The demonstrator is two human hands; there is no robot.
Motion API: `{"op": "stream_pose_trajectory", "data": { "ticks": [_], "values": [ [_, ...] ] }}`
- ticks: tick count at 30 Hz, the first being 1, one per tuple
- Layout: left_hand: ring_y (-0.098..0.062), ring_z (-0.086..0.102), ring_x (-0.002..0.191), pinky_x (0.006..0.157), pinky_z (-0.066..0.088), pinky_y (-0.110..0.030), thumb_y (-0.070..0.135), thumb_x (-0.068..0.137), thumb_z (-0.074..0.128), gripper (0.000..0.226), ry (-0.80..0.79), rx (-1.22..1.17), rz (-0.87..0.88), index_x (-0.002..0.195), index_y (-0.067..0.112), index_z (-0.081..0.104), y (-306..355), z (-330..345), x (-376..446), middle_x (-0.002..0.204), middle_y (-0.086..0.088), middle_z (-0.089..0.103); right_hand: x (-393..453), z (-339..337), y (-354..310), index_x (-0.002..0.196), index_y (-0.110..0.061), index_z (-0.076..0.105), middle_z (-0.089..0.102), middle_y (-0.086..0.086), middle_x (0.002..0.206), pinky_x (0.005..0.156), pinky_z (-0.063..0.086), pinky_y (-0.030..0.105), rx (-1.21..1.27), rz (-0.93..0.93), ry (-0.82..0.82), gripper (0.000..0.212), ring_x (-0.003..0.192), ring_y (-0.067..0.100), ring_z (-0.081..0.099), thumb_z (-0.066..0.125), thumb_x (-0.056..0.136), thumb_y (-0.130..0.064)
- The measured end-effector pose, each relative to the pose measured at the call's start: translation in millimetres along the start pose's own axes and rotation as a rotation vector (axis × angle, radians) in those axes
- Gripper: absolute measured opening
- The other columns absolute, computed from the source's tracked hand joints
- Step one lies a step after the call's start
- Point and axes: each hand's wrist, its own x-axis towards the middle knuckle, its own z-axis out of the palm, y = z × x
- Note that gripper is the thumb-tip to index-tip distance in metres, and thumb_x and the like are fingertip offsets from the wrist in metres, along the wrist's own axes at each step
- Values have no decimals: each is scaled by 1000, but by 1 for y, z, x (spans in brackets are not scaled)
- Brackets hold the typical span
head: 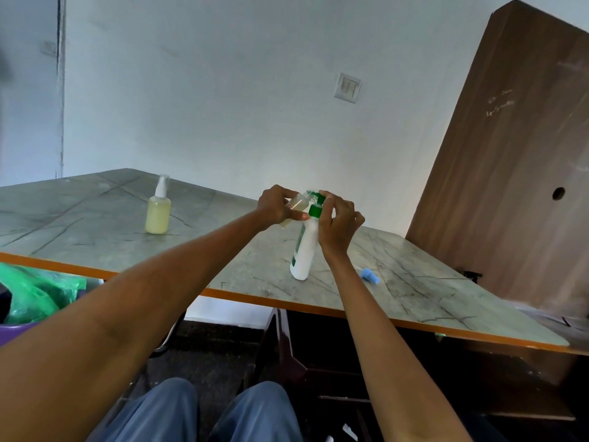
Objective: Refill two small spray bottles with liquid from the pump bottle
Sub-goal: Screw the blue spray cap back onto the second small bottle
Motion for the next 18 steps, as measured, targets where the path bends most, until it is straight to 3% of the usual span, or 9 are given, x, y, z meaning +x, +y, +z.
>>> {"op": "stream_pose_trajectory", "data": {
  "ticks": [3,7,18],
  "values": [
    [-27,58,108,76,40,-27,25,70,79,58,8,-13,-2,122,8,61,-4,4,-2,122,-12,63,-5,3,1,101,-18,70,72,0,98,88,21,27,-14,1,19,57,95,14,57,18,88,-37],
    [-26,59,106,75,41,-27,24,69,80,56,7,-23,-2,120,8,62,-3,2,-1,120,-11,64,4,0,2,100,-17,71,71,2,96,88,20,27,-28,3,-19,48,98,16,56,26,89,-29],
    [-26,57,108,77,43,-28,25,70,79,58,19,-31,-31,122,8,60,-1,3,-5,123,-11,62,3,6,5,99,-19,72,71,-1,95,91,22,30,-41,20,17,48,98,13,54,25,90,-28]
  ]
}}
